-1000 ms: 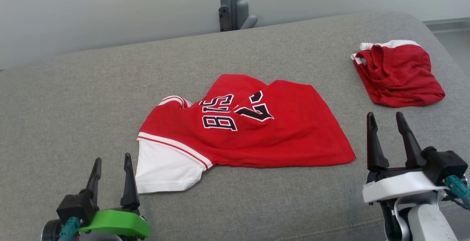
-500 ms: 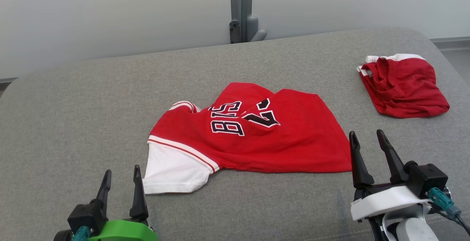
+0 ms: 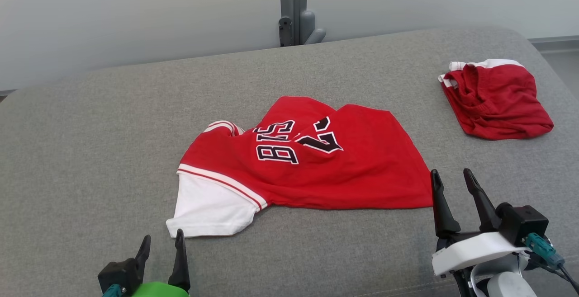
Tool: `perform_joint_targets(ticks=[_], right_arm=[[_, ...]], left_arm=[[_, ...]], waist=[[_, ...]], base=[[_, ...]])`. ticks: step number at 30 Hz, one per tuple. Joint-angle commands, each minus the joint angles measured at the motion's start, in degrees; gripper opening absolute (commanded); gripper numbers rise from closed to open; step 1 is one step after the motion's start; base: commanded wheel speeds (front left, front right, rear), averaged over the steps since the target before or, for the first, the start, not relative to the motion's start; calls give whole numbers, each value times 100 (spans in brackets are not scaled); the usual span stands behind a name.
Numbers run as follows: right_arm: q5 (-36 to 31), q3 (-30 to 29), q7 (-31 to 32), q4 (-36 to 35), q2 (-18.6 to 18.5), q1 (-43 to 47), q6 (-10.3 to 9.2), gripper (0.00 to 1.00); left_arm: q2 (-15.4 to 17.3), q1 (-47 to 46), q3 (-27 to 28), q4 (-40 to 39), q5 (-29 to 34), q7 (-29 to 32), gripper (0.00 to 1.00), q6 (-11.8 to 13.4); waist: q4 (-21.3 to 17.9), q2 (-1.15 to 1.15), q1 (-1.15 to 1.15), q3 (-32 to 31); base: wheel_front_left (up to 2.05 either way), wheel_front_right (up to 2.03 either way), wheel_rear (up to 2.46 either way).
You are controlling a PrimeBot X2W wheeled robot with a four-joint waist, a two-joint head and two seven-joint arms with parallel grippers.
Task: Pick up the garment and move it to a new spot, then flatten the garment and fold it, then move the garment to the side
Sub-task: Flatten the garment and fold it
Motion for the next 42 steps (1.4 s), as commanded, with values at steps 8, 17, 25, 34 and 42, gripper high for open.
perform_joint_targets(ticks=[8, 17, 25, 34, 42], right_arm=[[57, 66, -16, 82, -14, -166, -9, 100], [9, 103, -16, 110, -14, -217, -9, 100], [21, 50, -16, 155, -14, -215, -9, 100], [106, -446, 22, 951, -13, -326, -9, 100], [228, -667, 147, 2045, -12, -817, -9, 100]], left_arm=[[70, -630, 143, 1031, -406, 225, 100, -192], [68, -1156, 204, 1976, -819, 150, 100, -377], [52, -1317, 76, 2298, -964, 18, 27, -499], [40, -1305, -25, 2155, -1071, -83, 0, -543], [62, -1113, 18, 1647, -967, -121, 0, -511]], waist=[[-152, 54, 0, 238], [-388, 54, 0, 406], [-443, 54, 0, 415], [-280, 54, 0, 436], [-32, 54, 0, 512]], base=[[0, 0, 0], [0, 0, 0], [0, 0, 0], [0, 0, 0], [0, 0, 0]])
